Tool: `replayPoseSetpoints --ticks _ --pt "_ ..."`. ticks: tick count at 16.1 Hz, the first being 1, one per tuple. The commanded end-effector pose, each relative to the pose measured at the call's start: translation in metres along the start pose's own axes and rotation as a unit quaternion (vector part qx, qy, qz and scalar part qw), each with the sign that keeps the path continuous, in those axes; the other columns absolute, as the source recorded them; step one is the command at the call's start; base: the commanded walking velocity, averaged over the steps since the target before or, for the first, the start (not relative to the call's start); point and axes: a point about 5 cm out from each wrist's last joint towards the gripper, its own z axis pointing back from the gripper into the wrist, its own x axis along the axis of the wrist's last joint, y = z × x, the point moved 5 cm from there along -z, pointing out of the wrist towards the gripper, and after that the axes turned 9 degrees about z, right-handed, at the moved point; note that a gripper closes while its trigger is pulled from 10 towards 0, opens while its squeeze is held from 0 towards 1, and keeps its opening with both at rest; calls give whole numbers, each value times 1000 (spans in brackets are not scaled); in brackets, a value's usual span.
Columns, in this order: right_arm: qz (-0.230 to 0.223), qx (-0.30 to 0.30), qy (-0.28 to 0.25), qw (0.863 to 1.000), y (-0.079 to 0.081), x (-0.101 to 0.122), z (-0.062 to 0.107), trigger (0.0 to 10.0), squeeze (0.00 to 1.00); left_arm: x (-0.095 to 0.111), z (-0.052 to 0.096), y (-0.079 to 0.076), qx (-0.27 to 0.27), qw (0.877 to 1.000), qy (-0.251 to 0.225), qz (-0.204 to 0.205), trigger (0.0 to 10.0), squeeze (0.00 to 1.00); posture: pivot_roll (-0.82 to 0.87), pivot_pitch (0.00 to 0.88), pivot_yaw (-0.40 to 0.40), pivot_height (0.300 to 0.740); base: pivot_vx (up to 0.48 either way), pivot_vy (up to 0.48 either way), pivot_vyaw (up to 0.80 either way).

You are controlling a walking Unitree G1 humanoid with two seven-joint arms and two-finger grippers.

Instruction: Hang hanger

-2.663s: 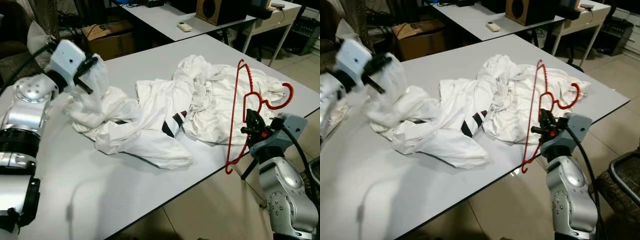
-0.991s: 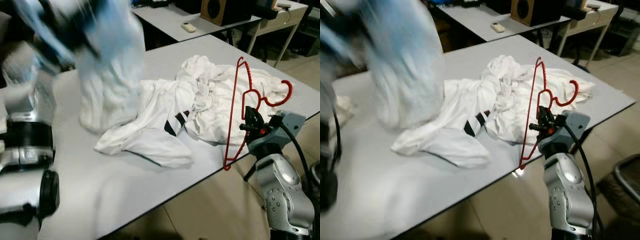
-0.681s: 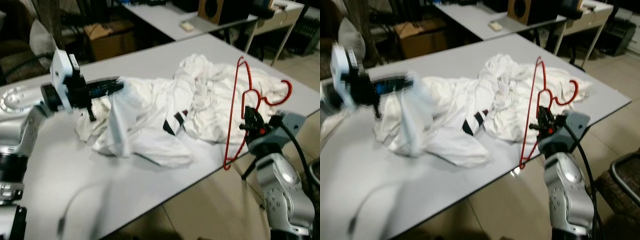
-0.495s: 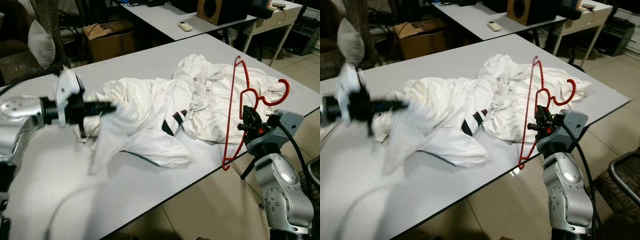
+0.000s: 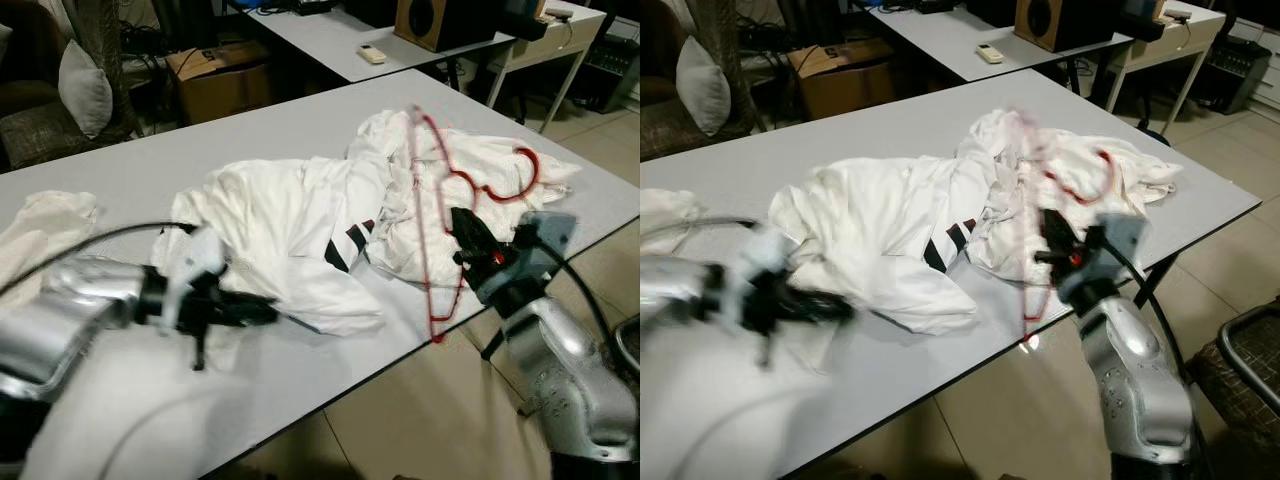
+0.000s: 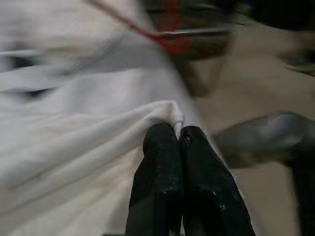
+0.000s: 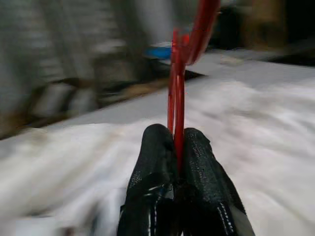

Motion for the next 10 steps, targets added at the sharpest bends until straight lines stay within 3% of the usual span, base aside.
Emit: replayPoseSetpoints --ticks 1,3,4,5,6,7,8,9,10 --pt "7 81 -15 997 16 20 2 10000 0 -7 -8 -13 -16 999 36 -4 0 0 -128 0 13 740 0 0 0" --pt "22 117 -4 993 18 22 6 10000 0 -18 -10 -7 12 998 62 -13 0 0 -130 0 4 740 0 0 0" --pt "41 128 9 991 13 23 8 10000 0 -25 -8 8 67 995 75 -26 4275 0 -135 0 -9 740 0 0 0" --pt "53 113 17 992 2 23 8 10000 0 -30 -3 17 102 991 84 -18 10000 0 -135 0 -12 740 0 0 0" --pt "53 82 25 995 -11 23 6 10000 0 -30 3 16 111 991 75 6 10000 0 -137 0 -19 740 0 0 0" --pt "42 47 27 998 -24 24 4 10000 0 -21 11 16 123 991 24 44 10000 0 -135 0 -22 740 0 0 0" --pt "33 40 24 998 -26 25 3 10000 0 -16 14 16 125 990 -2 58 10000 0 -135 0 -22 740 0 0 0" --pt "29 48 23 998 -24 26 2 10000 0 -4 23 17 128 987 -65 77 10000 1000 -131 0 -22 740 0 0 0" --pt "31 53 25 998 -21 25 3 10000 0 -2 31 14 120 985 -86 88 10000 1000 -129 0 -19 740 0 0 0"
